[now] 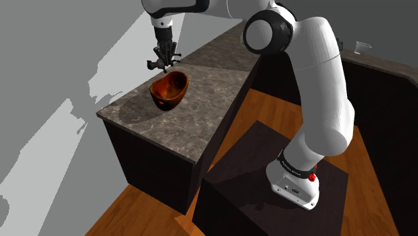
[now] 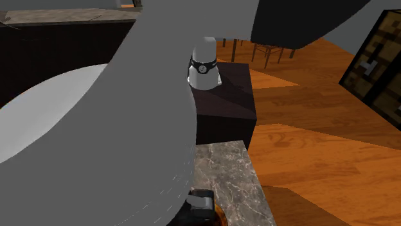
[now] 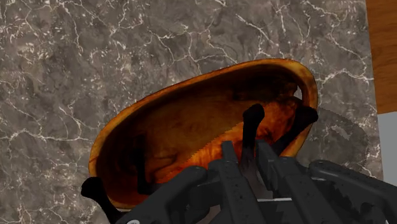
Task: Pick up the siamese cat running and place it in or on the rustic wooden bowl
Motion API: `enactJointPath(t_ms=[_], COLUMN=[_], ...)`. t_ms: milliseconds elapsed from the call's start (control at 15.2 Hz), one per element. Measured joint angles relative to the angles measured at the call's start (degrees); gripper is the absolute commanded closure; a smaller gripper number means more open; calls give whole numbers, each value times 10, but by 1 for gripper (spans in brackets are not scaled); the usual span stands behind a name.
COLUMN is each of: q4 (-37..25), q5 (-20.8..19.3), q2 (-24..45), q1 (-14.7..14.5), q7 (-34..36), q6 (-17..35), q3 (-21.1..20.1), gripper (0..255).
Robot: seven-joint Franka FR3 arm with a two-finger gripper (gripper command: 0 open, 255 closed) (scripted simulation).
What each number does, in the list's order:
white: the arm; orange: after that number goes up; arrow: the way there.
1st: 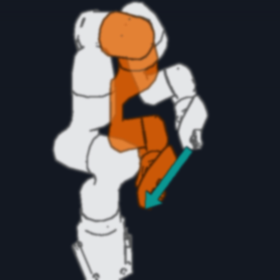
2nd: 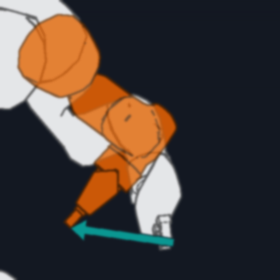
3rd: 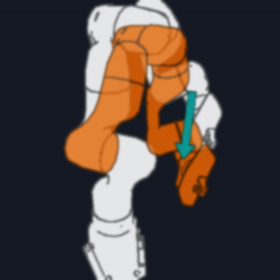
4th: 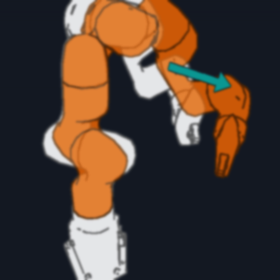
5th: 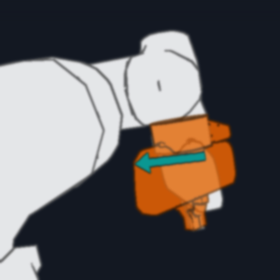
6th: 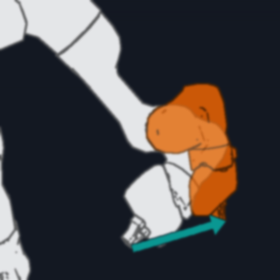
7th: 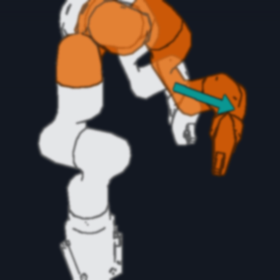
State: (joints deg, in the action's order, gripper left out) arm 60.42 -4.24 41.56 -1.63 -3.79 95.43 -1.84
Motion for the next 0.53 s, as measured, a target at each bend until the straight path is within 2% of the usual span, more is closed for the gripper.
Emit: enactJointPath(t_ms=[66, 198, 528], q4=[-19, -18, 10], q5=[0, 0, -1], q2=[13, 23, 27], q1=[-1, -1, -1], q7=[1, 1, 3], q6=[-5, 5, 36], q3=[0, 0, 0], gripper=[255, 255, 255])
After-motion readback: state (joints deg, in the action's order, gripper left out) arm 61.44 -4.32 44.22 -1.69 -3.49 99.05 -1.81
